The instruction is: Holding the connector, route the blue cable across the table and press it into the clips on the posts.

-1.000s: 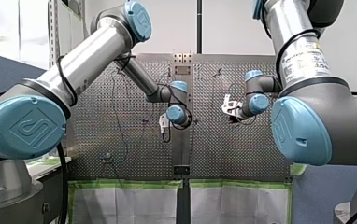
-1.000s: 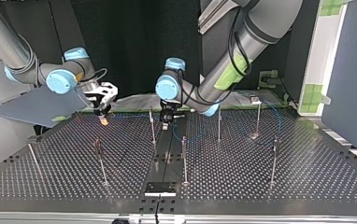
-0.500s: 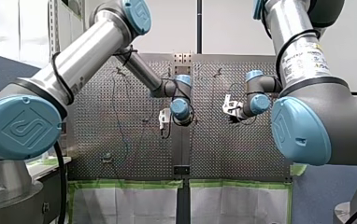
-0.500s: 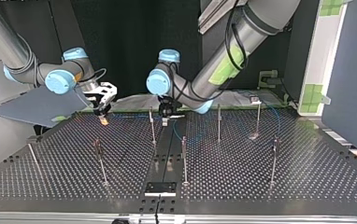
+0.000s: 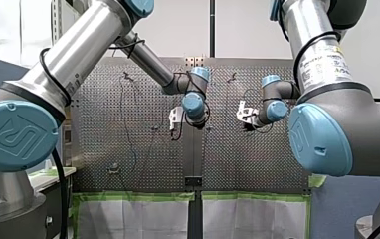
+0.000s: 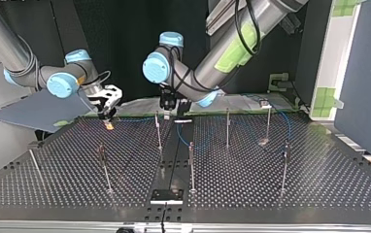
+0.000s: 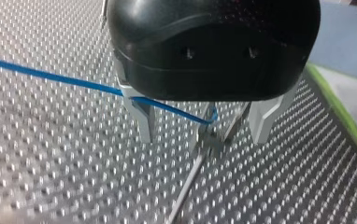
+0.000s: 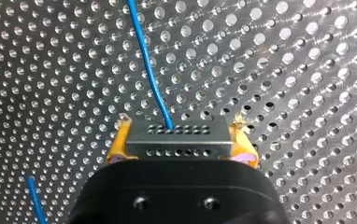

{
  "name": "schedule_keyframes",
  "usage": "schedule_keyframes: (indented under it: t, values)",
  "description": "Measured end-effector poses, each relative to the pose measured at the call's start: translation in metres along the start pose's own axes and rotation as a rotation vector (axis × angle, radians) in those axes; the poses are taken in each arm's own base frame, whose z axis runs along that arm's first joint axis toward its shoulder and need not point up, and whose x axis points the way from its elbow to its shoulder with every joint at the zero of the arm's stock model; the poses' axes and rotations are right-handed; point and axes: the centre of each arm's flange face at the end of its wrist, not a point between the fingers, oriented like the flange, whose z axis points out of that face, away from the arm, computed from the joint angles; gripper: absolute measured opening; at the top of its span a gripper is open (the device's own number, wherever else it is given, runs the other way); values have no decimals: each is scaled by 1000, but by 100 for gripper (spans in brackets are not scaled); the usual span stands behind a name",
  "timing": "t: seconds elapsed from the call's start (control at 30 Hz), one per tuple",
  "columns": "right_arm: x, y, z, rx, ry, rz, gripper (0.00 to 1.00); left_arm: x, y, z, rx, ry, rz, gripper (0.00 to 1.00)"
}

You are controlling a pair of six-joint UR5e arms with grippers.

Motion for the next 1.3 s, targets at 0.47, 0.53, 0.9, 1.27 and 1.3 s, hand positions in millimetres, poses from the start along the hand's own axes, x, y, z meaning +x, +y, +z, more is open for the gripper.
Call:
schedule_keyframes:
  t: [0.47, 0.53, 0.9, 1.27, 1.3]
  values:
    - [21, -5, -14, -6, -10, 0, 0, 10, -59, -45, 113, -50, -48, 99]
    - [30, -6, -17, -6, 3, -1, 0, 12, -63, -43, 119, -60, -58, 99]
    - [42, 3, -24, -23, 15, 6, 0, 34, -82, -23, 102, -26, -65, 99]
    - [42, 4, -23, -26, 17, 4, 0, 37, -96, 8, 86, -40, -97, 99]
    - [42, 4, -23, -26, 17, 5, 0, 34, -97, 9, 85, -47, -102, 99]
